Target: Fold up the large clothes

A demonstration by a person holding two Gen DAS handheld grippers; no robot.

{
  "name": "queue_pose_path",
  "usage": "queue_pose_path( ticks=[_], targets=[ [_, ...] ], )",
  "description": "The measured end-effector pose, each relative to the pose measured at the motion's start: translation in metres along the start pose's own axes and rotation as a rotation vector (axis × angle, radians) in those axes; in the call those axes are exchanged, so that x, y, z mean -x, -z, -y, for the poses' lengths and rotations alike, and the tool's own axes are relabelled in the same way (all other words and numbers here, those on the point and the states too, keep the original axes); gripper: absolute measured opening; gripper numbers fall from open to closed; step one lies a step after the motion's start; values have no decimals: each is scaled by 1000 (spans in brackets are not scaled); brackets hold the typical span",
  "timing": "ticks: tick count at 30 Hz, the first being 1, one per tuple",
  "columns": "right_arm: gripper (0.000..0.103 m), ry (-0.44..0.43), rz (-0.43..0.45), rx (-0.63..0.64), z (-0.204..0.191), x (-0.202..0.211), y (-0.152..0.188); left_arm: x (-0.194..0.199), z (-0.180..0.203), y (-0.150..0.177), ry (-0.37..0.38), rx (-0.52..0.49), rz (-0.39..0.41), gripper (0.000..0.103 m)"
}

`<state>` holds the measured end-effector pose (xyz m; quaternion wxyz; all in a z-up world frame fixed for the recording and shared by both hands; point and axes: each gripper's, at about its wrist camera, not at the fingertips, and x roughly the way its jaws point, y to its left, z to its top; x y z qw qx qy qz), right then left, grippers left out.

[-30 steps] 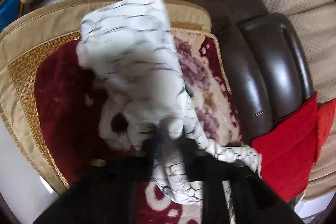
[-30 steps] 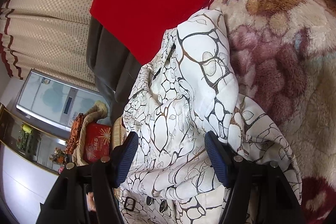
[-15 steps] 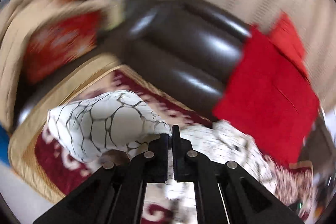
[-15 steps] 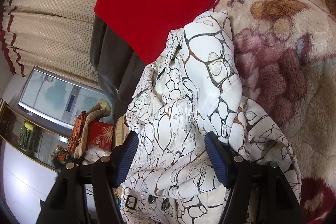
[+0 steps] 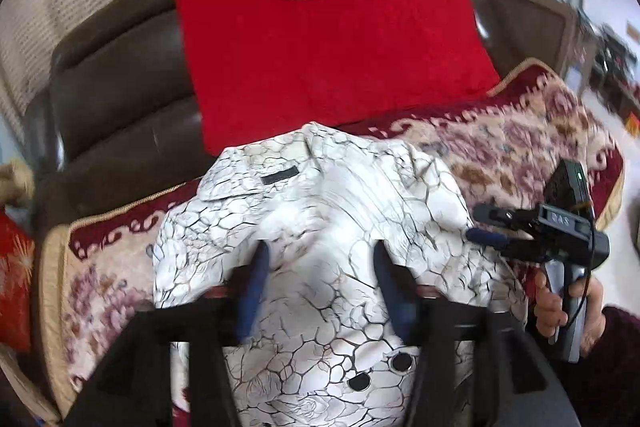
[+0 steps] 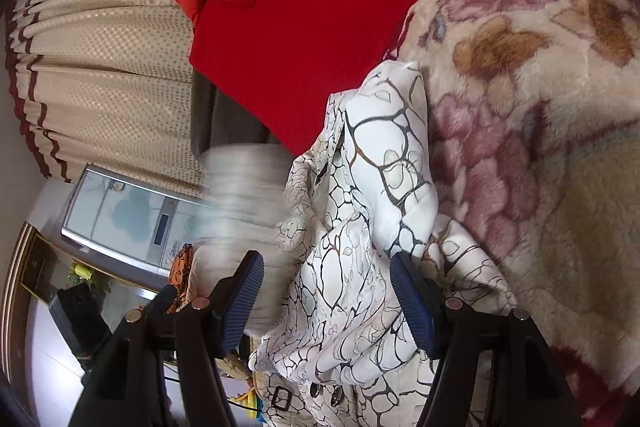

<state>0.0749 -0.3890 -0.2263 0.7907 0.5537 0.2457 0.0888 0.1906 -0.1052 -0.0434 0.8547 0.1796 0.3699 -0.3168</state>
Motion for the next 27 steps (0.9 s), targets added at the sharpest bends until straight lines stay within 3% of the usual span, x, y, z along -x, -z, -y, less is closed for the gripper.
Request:
queue_pose_path(
  ticks=[7,12,16,22,27],
  targets=[
    [71,-7,-2,-10,0,-2,-1,-13,-57,25,-67,191,-32,59],
    [71,0,0,35,-14,-10,5,-46,-87,59,-110,296,-104,59],
    [71,-64,-14,87,-35,-17,3,-71,-106,81,-149,360,-157,59],
    [70,35,-105,39,-36,-82,-18,-98,-119,101,-173,414,-194,59],
    [69,180,-98,75,-41,-122,-20,-106,-124,117,-155,444,-191,59]
  ],
)
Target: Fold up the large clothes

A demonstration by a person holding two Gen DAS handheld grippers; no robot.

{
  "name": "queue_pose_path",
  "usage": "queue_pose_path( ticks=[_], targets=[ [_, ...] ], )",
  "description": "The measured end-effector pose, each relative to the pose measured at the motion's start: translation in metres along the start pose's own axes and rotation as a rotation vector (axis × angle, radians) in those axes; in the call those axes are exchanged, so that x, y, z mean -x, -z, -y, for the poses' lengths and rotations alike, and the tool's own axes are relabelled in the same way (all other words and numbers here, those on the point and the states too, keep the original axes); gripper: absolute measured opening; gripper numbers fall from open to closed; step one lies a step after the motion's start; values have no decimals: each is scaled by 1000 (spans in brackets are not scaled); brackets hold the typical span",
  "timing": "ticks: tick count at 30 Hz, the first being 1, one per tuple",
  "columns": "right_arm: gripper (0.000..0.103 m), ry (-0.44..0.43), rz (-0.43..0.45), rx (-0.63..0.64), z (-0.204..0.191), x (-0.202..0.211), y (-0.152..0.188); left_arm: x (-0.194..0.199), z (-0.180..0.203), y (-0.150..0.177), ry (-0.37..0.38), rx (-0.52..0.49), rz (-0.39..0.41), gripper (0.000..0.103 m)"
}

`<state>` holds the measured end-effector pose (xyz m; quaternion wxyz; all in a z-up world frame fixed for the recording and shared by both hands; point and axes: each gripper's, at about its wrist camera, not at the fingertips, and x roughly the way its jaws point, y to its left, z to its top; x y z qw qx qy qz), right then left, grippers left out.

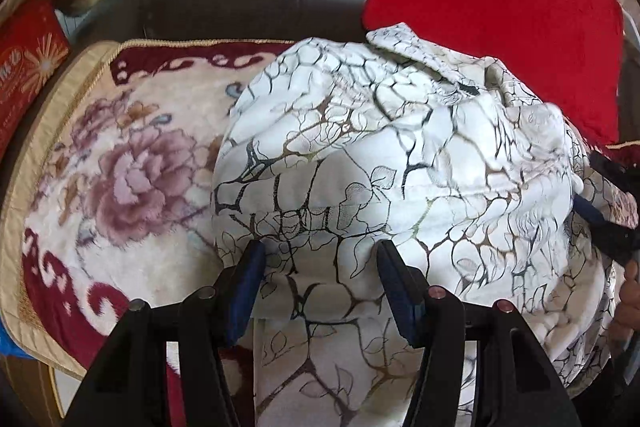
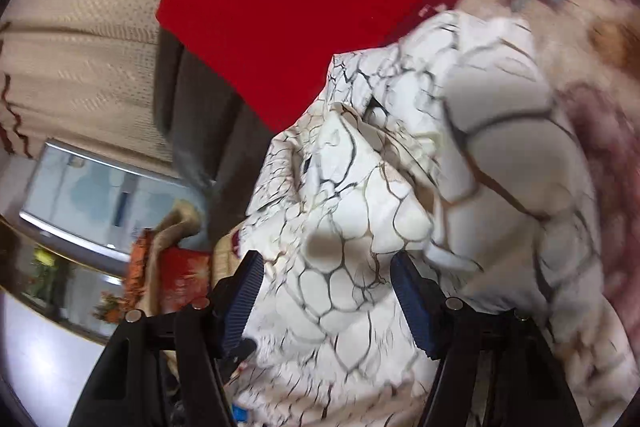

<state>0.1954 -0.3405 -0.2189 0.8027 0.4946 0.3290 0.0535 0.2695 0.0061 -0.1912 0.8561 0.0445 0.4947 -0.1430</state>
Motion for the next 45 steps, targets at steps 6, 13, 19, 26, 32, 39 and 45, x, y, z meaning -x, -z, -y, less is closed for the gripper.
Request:
queue_pose_path(
  ticks=[6,13,19,26,32,39,45],
  targets=[
    [48,113,28,39,-7,-23,-2,-2,-5,11,5,-18,12,59],
    [45,42,101,79,-17,18,-4,1,-24,24,38,45,-15,62],
    [91,54,113,195,-36,21,-30,19,-32,11,29,75,24,62],
    [70,276,-116,353,-43,-52,-38,7,-33,3,11,90,-20,62],
    [12,275,-194,468,-68,-33,-2,9,-38,6,22,95,-30,62],
    [12,232,-52,478,-83,57,24,41,-32,3,17,28,61,62],
    [37,387,-176,325,-28,9,31,0,-10,7,-56,-54,-109,66]
  ],
)
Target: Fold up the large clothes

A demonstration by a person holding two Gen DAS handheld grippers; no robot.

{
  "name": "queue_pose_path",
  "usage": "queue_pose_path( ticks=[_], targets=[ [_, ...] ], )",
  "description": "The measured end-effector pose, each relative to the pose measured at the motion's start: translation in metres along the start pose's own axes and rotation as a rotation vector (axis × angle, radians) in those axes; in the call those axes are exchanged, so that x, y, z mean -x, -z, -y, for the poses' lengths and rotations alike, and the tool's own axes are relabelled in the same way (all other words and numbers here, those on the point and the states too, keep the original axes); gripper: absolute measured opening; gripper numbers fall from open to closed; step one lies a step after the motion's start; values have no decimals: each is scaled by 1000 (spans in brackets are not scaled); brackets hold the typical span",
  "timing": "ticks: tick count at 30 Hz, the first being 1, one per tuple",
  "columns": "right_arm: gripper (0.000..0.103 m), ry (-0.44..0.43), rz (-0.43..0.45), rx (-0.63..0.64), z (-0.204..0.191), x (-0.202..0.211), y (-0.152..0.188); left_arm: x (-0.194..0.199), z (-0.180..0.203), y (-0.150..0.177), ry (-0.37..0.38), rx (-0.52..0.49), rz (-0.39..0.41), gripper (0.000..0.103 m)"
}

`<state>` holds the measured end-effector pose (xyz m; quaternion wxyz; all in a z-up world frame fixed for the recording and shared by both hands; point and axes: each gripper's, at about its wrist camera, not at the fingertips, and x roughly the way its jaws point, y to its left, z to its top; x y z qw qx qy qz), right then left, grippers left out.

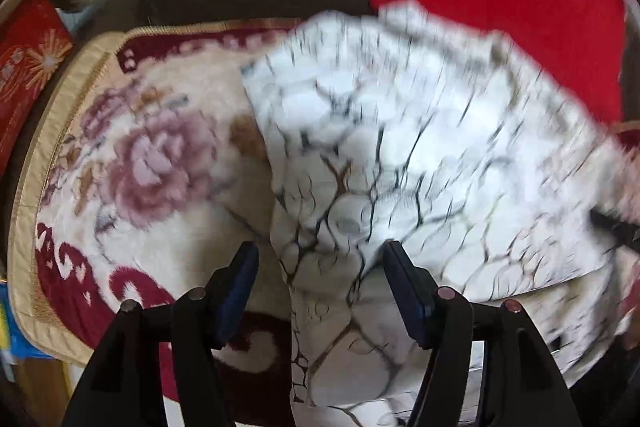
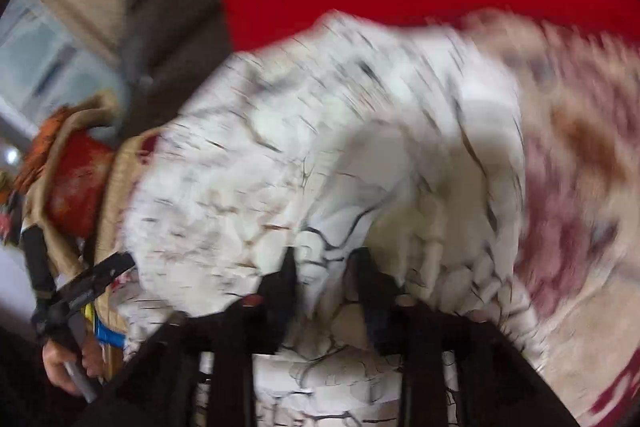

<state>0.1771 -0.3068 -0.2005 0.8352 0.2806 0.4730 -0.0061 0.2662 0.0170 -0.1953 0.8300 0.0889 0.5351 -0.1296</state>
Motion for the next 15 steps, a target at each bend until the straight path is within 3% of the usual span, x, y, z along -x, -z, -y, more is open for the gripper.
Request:
queue_pose_path(
  ticks=[2,3,5,9,12,15],
  targets=[
    [41,-46,17,-38,7,6,3,-3,-1,6,7,9,-17,66],
    [56,-58,29,-39,8,15,3,2,-4,8,15,17,-9,66],
    [65,-84,95,-37,10,39,5,11,-7,13,18,20,10,66],
    [66,-125,260,-3,11,84,8,34,-8,28,26,28,54,66],
    [66,-154,233,-5,9,78,10,49,-8,40,50,47,73,66],
    [66,-114,89,11,5,40,18,68,-8,52,66,55,92,66]
  ],
)
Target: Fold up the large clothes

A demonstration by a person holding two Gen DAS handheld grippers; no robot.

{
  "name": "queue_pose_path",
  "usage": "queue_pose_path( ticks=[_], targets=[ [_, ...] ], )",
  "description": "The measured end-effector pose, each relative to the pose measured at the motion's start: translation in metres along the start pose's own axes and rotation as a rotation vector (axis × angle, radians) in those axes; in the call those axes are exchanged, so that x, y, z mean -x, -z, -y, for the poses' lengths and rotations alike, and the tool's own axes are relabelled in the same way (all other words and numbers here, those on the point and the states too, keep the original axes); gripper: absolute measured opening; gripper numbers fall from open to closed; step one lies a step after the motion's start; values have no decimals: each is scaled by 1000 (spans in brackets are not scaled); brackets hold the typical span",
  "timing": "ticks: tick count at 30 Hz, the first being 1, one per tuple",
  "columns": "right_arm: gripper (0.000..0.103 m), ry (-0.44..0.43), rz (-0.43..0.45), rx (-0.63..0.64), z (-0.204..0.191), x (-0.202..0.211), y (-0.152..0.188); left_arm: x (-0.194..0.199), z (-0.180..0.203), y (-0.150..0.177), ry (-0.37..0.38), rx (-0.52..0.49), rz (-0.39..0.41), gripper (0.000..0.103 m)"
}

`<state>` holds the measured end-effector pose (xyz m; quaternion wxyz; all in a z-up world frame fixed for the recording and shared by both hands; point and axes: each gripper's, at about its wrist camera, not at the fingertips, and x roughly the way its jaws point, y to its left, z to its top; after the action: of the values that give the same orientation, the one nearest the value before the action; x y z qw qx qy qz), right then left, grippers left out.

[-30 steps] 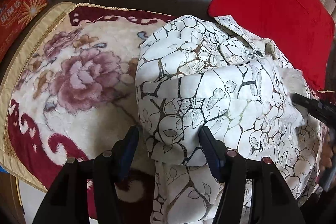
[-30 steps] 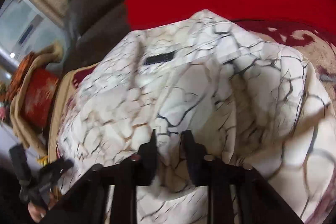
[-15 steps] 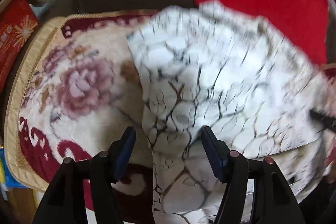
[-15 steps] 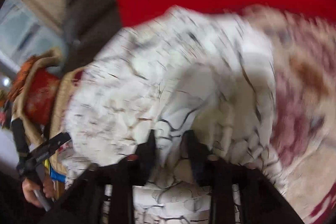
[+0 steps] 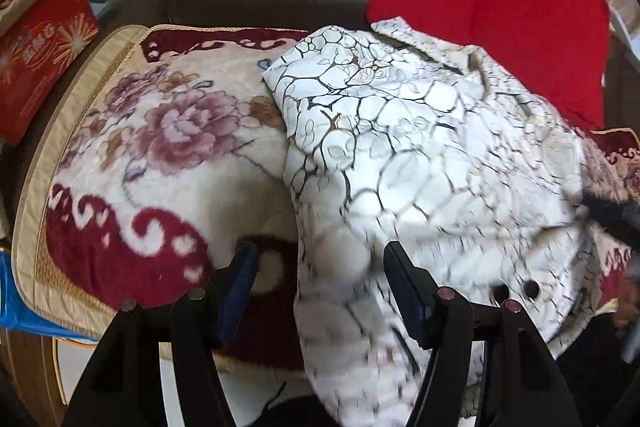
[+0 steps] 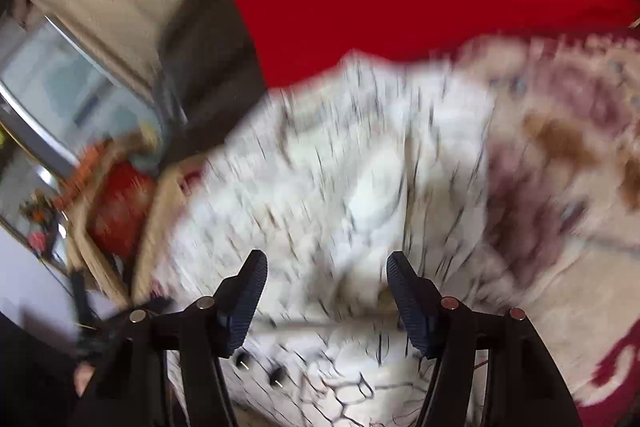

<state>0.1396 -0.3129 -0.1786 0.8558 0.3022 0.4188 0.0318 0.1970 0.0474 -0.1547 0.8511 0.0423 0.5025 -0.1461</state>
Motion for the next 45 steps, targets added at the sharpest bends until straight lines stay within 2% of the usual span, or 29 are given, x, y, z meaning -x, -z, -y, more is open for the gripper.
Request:
queue_pose_path(
  ticks=[1,2,5,8,9,10,12,16,19,22,26,28,32,35,38,40,41,42,45],
  targets=[
    [66,46,-56,-8,3,-12,6,6,0,4,8,2,2,66],
    [66,64,-74,-12,4,-18,11,15,-2,10,21,2,3,66],
    [66,23,-23,2,-2,2,18,32,-6,28,30,-2,-7,72],
    [66,-12,5,9,-5,30,23,41,-7,45,48,-6,-22,74],
    [67,-11,12,19,-5,39,27,42,-6,50,52,-2,-30,79],
    [69,-5,18,33,-6,49,33,41,-5,58,60,7,-46,84],
    [75,15,3,52,1,65,50,36,0,71,82,19,-87,85],
    [75,61,-90,52,17,73,102,16,18,92,84,-1,-170,85],
    [77,115,-132,32,32,68,134,-15,33,103,39,-33,-269,85],
    [77,171,-200,-30,49,52,165,-41,38,110,-10,-25,-307,85],
    [77,227,-274,-107,59,13,190,-51,33,117,2,32,-293,82],
    [77,286,-295,-107,59,-5,196,-52,28,125,15,44,-304,69],
    [77,382,-276,-68,61,-25,205,-54,15,141,15,73,-289,69],
    [77,443,-254,-54,68,-37,211,-58,6,158,31,94,-268,74],
    [76,390,-236,-103,77,-42,215,-65,-2,175,39,79,-248,75],
    [58,326,-233,-111,74,-42,217,-61,-4,179,46,69,-202,75],
    [42,313,-235,-96,72,-40,217,-58,-5,180,47,65,-167,75],
    [31,306,-233,-83,69,-37,217,-56,-5,180,58,67,-138,75],
    [24,202,-219,-81,59,-19,219,-56,-12,176,116,78,-112,75]
  ],
)
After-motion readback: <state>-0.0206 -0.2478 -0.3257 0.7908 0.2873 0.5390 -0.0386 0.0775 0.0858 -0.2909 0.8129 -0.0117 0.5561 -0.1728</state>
